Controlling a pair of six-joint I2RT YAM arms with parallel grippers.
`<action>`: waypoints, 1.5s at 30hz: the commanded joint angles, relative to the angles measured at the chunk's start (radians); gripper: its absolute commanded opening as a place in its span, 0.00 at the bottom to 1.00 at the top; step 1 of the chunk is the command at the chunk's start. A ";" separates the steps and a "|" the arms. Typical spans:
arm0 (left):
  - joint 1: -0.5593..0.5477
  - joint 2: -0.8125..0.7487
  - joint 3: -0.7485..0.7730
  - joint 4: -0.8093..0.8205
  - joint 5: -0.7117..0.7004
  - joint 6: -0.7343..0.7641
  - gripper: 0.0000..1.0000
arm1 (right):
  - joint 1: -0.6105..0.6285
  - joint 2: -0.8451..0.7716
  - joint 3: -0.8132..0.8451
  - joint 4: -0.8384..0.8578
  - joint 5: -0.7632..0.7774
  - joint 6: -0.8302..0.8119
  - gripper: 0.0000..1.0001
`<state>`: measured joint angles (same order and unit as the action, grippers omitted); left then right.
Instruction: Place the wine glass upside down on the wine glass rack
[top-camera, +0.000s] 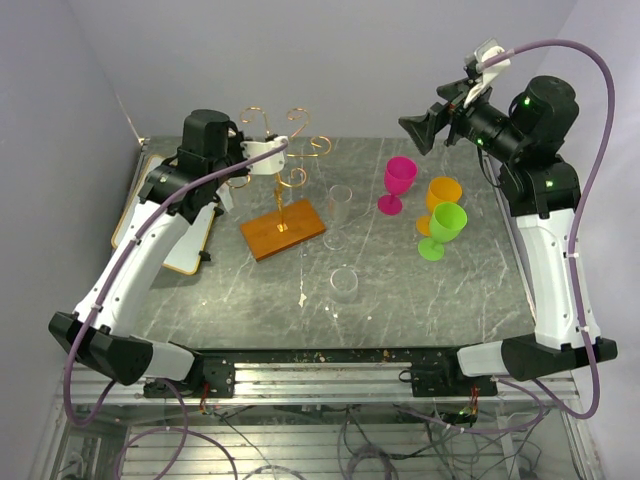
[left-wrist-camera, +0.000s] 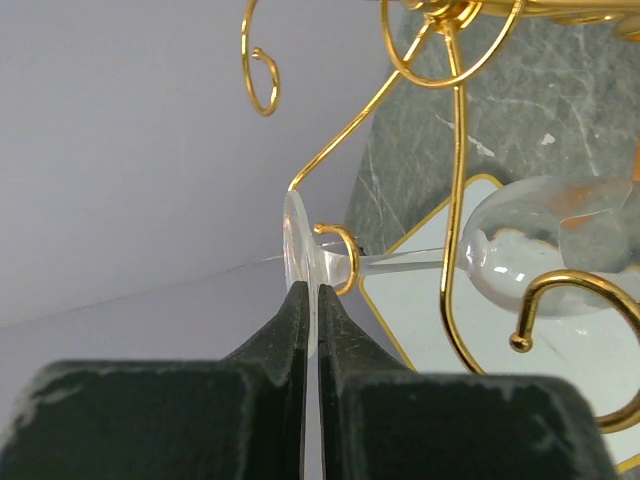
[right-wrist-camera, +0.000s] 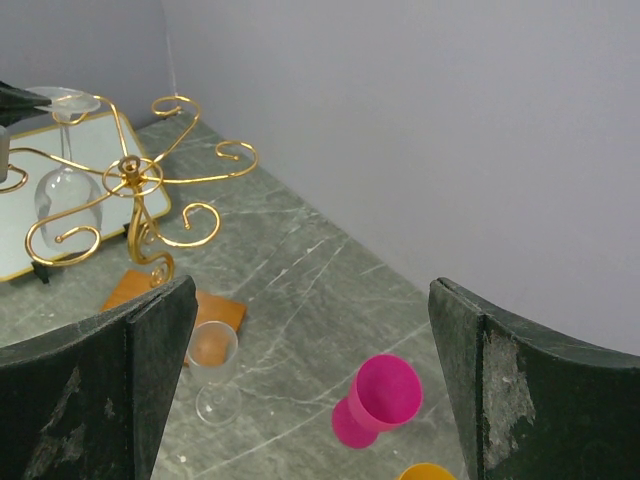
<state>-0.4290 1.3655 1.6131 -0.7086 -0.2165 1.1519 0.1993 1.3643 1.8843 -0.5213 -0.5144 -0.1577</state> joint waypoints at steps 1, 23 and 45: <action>-0.005 -0.032 -0.012 0.011 0.042 0.005 0.09 | -0.008 -0.009 -0.007 0.024 -0.013 -0.006 1.00; -0.005 -0.069 -0.050 0.012 0.070 0.002 0.43 | -0.014 -0.039 -0.192 -0.145 0.089 -0.266 1.00; 0.094 -0.246 -0.048 0.096 0.081 -0.387 0.97 | 0.266 0.080 -0.434 0.013 0.270 -0.071 0.66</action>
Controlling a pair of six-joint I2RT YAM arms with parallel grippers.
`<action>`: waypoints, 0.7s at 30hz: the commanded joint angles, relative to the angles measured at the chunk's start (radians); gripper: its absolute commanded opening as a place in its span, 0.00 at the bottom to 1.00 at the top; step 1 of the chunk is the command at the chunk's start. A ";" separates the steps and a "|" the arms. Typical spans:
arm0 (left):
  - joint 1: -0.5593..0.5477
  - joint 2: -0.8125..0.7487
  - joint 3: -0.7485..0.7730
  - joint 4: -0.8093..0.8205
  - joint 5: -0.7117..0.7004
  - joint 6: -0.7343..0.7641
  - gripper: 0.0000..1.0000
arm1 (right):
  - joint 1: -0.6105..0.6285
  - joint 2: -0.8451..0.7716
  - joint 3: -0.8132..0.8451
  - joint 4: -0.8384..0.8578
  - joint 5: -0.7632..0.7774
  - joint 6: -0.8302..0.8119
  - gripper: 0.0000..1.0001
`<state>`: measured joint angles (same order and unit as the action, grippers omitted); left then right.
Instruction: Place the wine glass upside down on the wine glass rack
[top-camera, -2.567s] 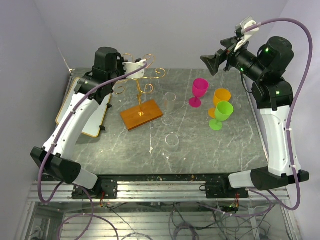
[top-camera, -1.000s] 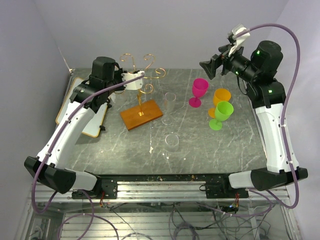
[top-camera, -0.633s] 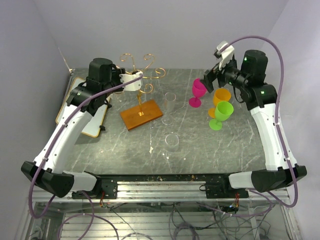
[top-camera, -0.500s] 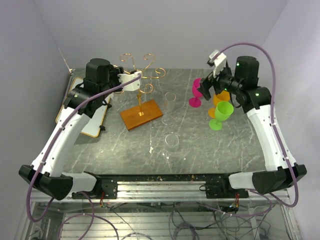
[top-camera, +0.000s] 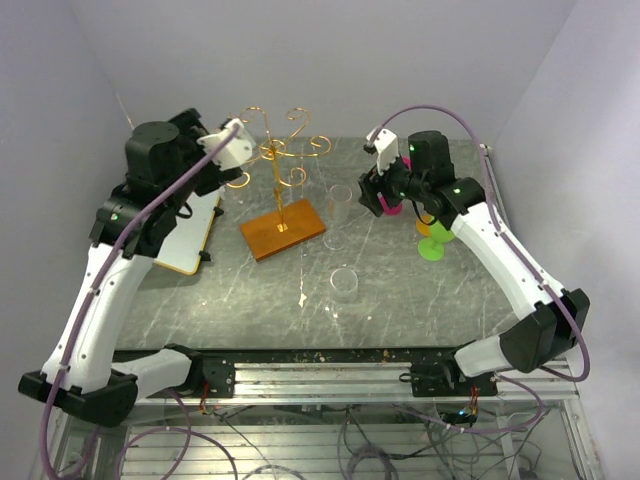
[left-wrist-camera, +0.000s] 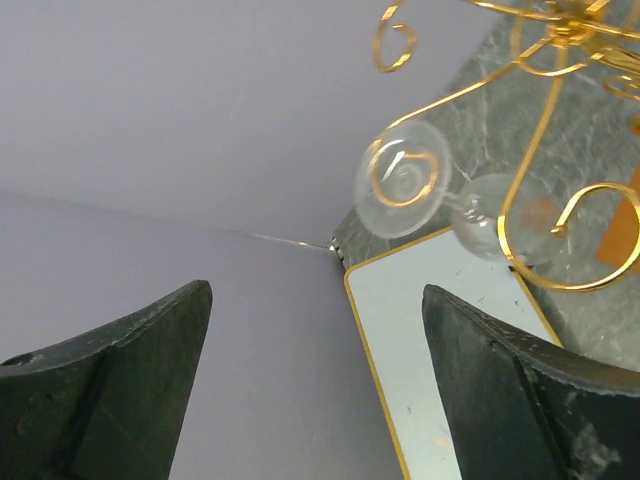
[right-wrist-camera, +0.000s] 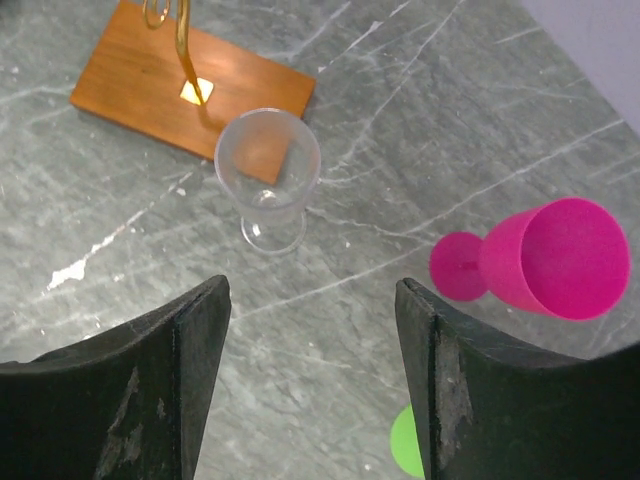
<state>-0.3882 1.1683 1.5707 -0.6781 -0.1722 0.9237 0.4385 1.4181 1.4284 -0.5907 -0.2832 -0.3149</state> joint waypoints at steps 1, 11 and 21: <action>0.068 -0.058 -0.014 0.075 0.040 -0.177 0.99 | 0.037 0.039 0.033 0.086 0.052 0.101 0.64; 0.126 -0.087 -0.034 0.113 0.031 -0.238 1.00 | 0.090 0.155 0.104 0.088 0.158 0.219 0.51; 0.131 -0.075 -0.012 0.100 0.064 -0.235 0.98 | 0.094 0.220 0.127 0.093 0.231 0.242 0.35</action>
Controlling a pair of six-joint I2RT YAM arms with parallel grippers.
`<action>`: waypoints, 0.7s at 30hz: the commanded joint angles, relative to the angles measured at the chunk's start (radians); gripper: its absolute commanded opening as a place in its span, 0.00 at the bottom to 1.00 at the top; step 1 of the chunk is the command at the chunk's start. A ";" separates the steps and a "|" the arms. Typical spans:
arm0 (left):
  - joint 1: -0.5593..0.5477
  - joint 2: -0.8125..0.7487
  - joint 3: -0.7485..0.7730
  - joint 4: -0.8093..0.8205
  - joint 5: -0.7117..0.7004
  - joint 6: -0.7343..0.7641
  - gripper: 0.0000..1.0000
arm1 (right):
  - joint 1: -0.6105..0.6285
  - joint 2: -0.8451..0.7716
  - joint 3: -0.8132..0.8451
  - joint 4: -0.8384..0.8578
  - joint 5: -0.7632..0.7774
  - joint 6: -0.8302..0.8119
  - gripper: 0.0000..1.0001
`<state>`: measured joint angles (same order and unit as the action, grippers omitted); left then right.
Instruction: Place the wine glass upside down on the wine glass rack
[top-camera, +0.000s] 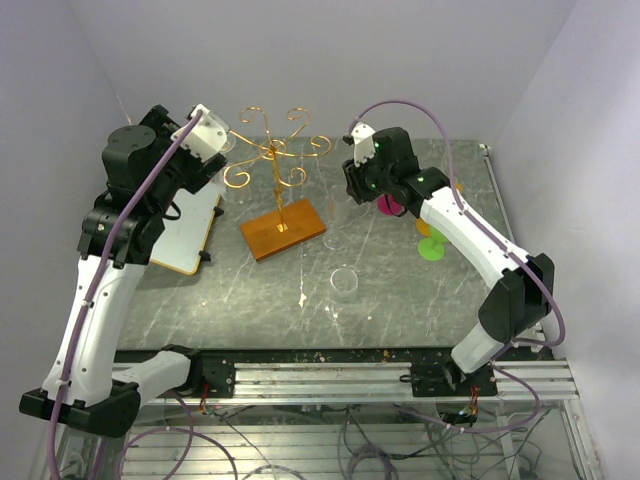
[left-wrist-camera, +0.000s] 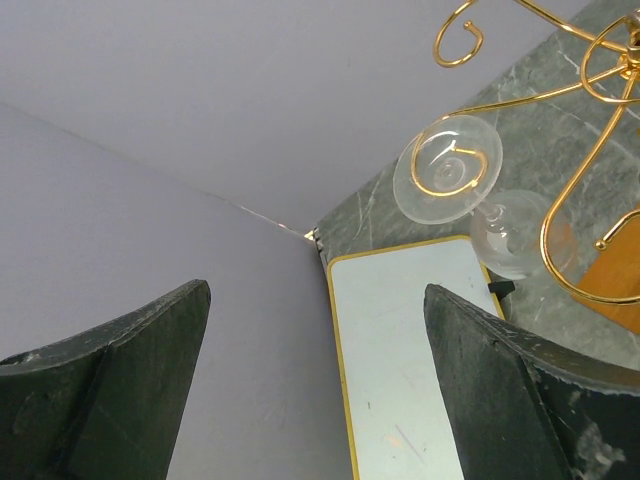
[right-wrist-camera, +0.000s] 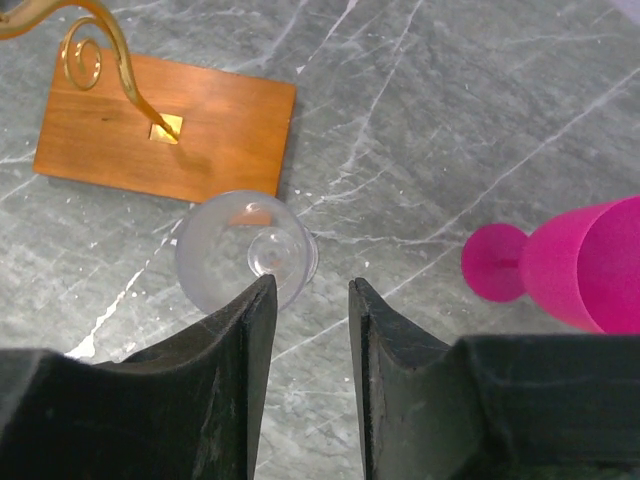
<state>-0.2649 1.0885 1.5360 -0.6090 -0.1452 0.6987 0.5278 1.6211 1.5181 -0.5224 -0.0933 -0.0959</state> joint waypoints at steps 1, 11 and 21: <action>0.008 0.005 0.022 0.030 0.040 -0.011 0.98 | 0.005 0.022 0.036 0.024 0.040 0.023 0.33; 0.007 0.016 0.027 0.025 0.044 0.001 0.98 | 0.006 0.050 0.040 -0.016 0.020 0.017 0.27; 0.007 0.023 0.021 0.020 0.047 0.005 0.98 | 0.005 0.001 -0.019 -0.026 0.041 0.001 0.18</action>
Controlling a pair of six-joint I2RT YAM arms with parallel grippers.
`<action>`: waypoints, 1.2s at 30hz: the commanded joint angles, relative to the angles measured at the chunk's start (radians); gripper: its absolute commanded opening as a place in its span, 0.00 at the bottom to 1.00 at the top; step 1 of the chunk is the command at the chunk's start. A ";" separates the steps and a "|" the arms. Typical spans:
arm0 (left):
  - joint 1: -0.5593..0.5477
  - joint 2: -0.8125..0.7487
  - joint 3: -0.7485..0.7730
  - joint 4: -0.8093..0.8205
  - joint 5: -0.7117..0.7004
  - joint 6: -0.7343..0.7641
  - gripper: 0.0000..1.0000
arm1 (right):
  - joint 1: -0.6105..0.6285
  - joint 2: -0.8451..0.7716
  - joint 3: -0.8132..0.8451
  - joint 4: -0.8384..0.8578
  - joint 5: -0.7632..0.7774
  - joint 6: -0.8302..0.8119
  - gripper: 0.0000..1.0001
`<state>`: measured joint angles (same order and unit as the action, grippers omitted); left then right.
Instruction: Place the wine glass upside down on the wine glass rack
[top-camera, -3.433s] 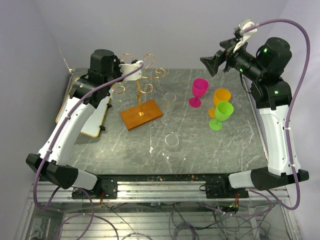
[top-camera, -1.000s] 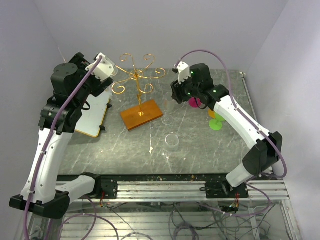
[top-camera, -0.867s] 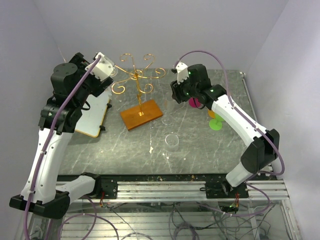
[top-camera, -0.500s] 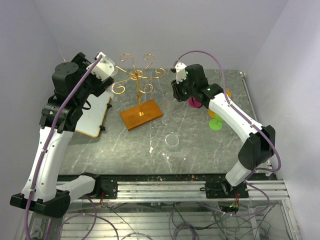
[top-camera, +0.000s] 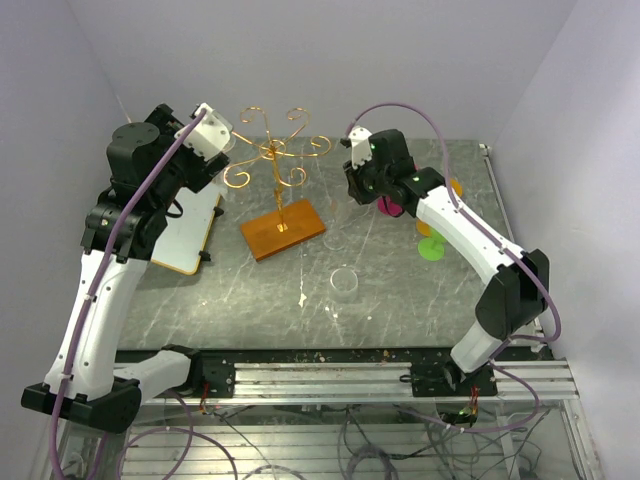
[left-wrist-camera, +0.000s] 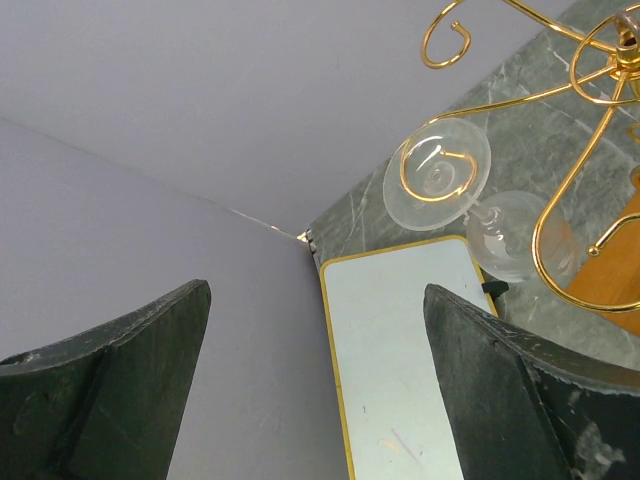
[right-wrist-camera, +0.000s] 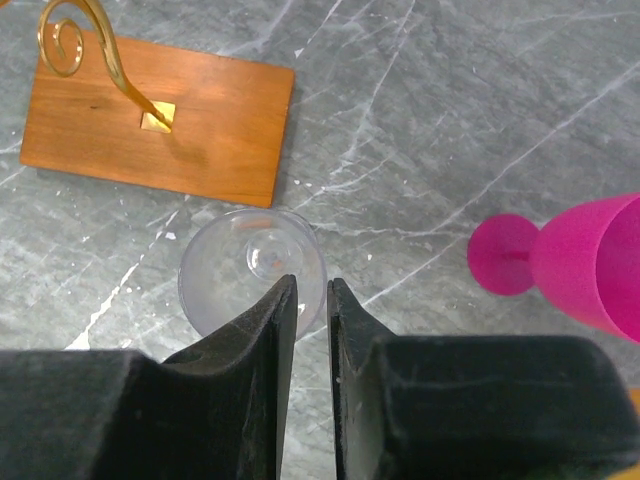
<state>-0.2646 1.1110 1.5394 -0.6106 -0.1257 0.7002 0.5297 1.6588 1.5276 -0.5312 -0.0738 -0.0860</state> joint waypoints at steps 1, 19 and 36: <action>0.007 0.001 0.018 0.020 0.027 0.004 0.98 | 0.003 -0.043 -0.036 -0.017 0.023 -0.010 0.18; 0.005 0.009 0.022 0.018 0.029 -0.002 0.98 | -0.025 -0.141 -0.102 -0.006 0.046 -0.036 0.01; 0.020 -0.002 0.057 0.066 0.091 -0.295 1.00 | -0.238 -0.293 0.009 0.001 -0.052 -0.048 0.00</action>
<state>-0.2623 1.1202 1.5448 -0.6086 -0.1009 0.5465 0.3439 1.4338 1.4635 -0.5533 -0.0776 -0.1318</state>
